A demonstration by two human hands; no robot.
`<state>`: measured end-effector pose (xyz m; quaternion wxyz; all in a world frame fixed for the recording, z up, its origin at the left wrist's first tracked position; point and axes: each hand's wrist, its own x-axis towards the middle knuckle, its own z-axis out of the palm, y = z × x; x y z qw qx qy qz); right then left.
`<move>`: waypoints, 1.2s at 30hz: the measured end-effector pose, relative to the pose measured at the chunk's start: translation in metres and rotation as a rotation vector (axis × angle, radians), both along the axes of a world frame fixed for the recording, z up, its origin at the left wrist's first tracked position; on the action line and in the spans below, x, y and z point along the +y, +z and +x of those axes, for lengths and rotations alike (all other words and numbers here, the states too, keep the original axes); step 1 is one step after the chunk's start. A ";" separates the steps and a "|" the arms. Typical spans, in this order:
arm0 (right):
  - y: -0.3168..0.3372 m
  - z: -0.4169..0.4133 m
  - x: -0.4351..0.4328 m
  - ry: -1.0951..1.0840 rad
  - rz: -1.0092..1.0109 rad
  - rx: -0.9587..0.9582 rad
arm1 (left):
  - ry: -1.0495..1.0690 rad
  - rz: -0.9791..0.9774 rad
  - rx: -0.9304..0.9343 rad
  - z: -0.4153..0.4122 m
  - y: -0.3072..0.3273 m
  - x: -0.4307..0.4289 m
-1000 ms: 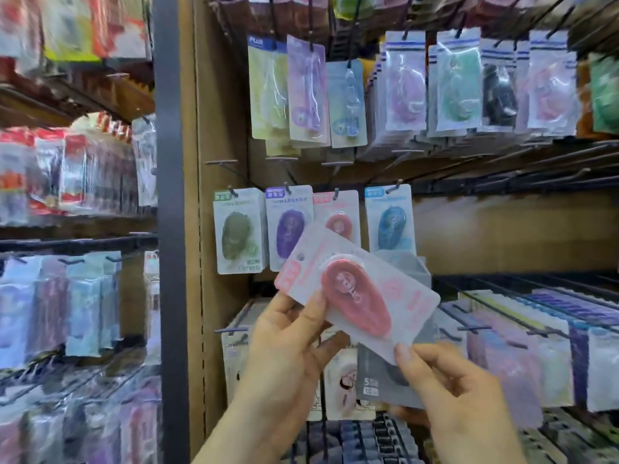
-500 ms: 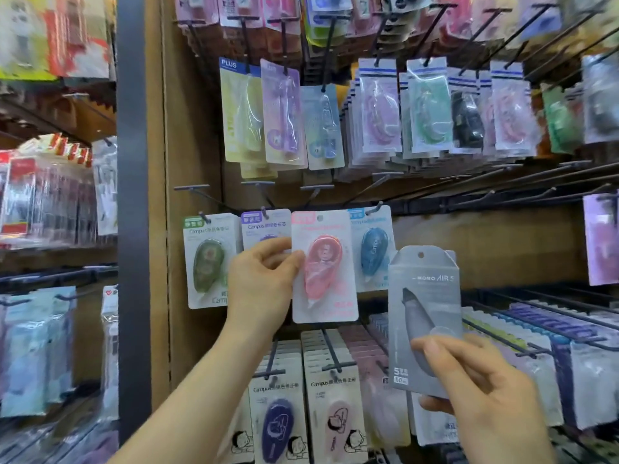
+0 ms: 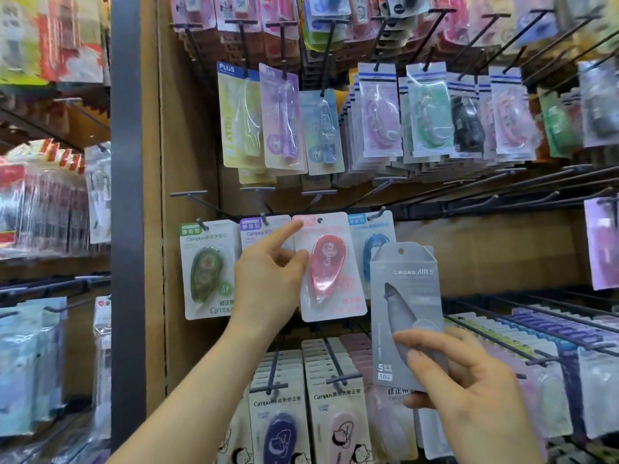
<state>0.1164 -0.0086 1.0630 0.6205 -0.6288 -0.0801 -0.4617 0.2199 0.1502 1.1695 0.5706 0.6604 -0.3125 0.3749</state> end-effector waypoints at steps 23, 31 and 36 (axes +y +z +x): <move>0.018 -0.016 0.009 0.134 0.110 0.128 | 0.415 0.323 0.021 0.002 0.002 -0.008; 0.019 -0.015 0.011 0.142 0.101 0.176 | 0.863 0.741 -0.185 0.011 0.000 -0.016; 0.015 -0.018 0.005 0.154 0.084 0.192 | 0.892 0.629 -0.373 0.007 0.002 -0.011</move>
